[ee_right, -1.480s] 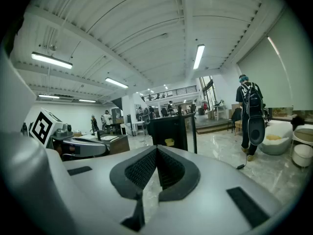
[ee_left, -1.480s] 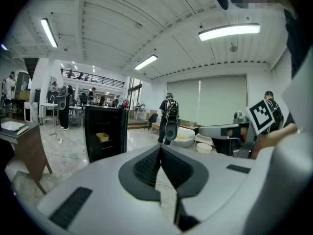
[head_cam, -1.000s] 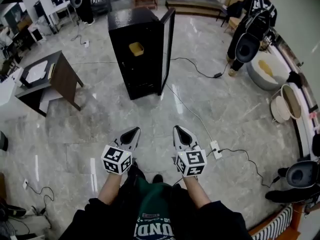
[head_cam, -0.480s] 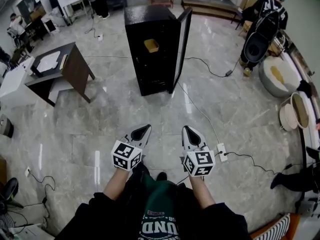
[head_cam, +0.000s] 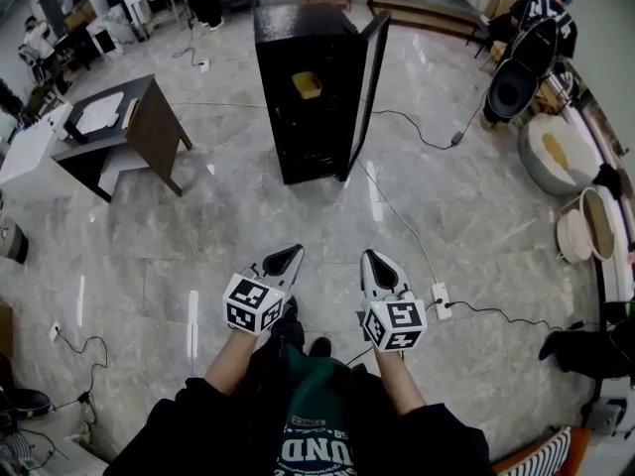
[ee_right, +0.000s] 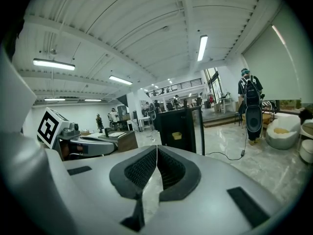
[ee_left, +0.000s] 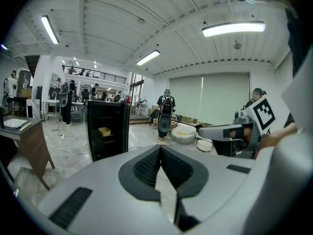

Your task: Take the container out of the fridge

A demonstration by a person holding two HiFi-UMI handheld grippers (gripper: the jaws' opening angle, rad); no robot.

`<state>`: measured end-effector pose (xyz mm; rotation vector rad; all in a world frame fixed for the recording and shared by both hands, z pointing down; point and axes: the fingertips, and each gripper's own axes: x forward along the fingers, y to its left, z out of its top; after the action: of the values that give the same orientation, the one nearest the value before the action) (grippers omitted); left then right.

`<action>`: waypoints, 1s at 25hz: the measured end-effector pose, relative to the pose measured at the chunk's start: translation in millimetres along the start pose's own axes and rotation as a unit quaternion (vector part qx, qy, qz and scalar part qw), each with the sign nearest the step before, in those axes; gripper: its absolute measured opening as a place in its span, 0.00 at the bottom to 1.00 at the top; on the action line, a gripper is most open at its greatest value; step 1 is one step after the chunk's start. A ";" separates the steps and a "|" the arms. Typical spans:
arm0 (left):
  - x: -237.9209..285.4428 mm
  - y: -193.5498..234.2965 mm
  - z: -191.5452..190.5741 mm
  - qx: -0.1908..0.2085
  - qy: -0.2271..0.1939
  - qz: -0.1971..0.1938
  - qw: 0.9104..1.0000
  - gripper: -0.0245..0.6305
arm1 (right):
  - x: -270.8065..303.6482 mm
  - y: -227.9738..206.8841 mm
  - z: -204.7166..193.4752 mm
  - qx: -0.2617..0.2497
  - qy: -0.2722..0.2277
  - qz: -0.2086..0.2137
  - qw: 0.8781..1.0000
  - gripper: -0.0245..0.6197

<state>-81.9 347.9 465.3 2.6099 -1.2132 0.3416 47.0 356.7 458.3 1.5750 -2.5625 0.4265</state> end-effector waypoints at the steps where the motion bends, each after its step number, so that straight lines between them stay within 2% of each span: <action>1: 1.3 1.3 1.0 -0.002 -0.001 0.000 1.000 0.06 | 1.0 -0.2 -0.8 -0.001 0.002 0.000 1.000 0.09; 14: 51.3 33.3 14.9 -0.004 0.006 -0.038 0.999 0.06 | 37.8 -20.5 12.2 -0.004 0.015 -0.030 0.999 0.09; 25: 95.6 91.1 31.3 0.000 0.012 -0.070 0.997 0.06 | 100.3 -32.2 28.6 0.002 0.017 -0.062 0.998 0.09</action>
<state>-88.8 212.8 476.3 2.6648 -1.0149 0.3460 31.3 248.7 460.2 1.7000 -2.4244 0.4436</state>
